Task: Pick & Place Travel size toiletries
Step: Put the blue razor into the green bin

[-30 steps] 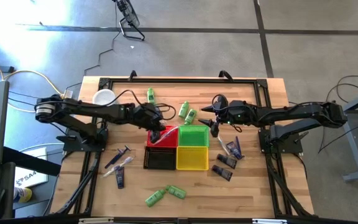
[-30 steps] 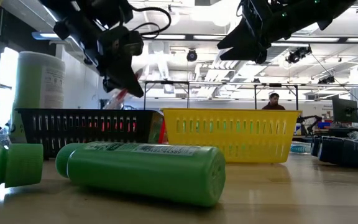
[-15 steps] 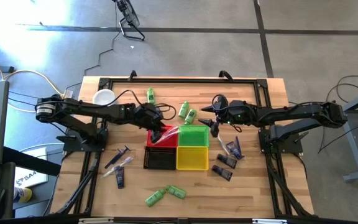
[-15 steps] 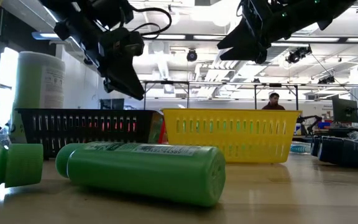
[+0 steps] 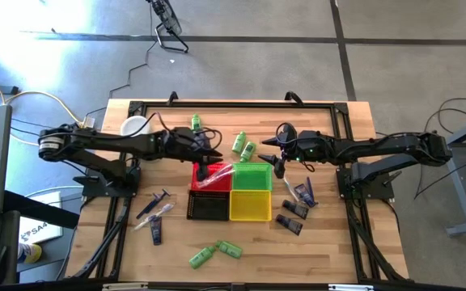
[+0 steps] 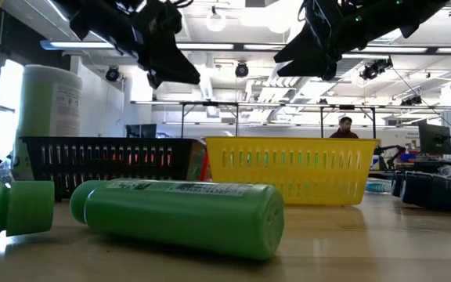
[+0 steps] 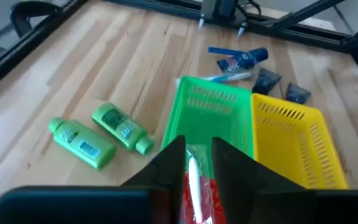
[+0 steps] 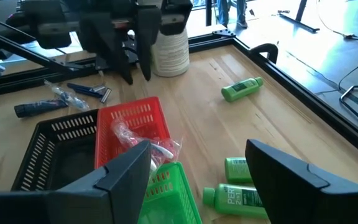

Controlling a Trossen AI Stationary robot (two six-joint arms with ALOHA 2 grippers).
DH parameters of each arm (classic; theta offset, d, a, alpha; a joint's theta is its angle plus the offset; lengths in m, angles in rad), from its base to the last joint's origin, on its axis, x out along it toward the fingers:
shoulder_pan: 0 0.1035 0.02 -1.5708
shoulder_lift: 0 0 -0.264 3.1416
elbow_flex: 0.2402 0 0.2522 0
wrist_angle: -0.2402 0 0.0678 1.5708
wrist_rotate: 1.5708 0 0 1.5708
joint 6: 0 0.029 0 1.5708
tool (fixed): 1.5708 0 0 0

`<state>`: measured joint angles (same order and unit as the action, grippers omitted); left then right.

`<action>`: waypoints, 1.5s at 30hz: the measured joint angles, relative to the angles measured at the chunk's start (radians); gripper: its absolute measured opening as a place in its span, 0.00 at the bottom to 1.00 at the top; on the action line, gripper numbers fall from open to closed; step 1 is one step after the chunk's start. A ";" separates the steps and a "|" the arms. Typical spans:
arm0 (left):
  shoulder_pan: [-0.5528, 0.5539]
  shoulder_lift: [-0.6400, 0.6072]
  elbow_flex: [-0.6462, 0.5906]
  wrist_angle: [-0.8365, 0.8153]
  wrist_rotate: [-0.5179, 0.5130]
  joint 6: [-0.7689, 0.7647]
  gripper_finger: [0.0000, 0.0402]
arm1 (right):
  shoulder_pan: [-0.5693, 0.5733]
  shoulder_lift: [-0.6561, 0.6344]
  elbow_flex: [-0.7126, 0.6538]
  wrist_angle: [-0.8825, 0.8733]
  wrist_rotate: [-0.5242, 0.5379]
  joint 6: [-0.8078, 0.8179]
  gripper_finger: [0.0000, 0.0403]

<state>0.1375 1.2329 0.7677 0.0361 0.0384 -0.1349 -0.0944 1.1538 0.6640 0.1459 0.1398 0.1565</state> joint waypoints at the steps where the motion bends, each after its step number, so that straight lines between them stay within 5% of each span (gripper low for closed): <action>1: 0.000 -0.002 0.000 0.006 -0.003 0.000 0.14 | 0.000 0.000 0.000 0.000 0.000 -0.003 0.63; 10: 0.000 -0.003 0.000 0.101 -0.015 0.050 0.01 | 0.000 0.000 0.000 0.000 0.000 -0.004 0.63; 23: 0.000 -0.028 -0.151 0.344 -0.021 0.104 0.00 | 0.000 0.000 0.000 -0.023 0.000 -0.004 0.63; 33: 0.000 -0.221 -0.280 0.408 -0.021 0.173 0.00 | 0.000 0.000 0.000 -0.055 0.000 0.049 0.63; 45: 0.000 -0.458 -0.388 0.286 -0.022 0.174 0.00 | 0.001 0.000 0.000 -0.337 -0.010 0.295 0.63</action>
<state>0.1373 0.7747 0.3801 0.3221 0.0166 0.0393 -0.0933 1.1542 0.6636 -0.1909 0.1295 0.4512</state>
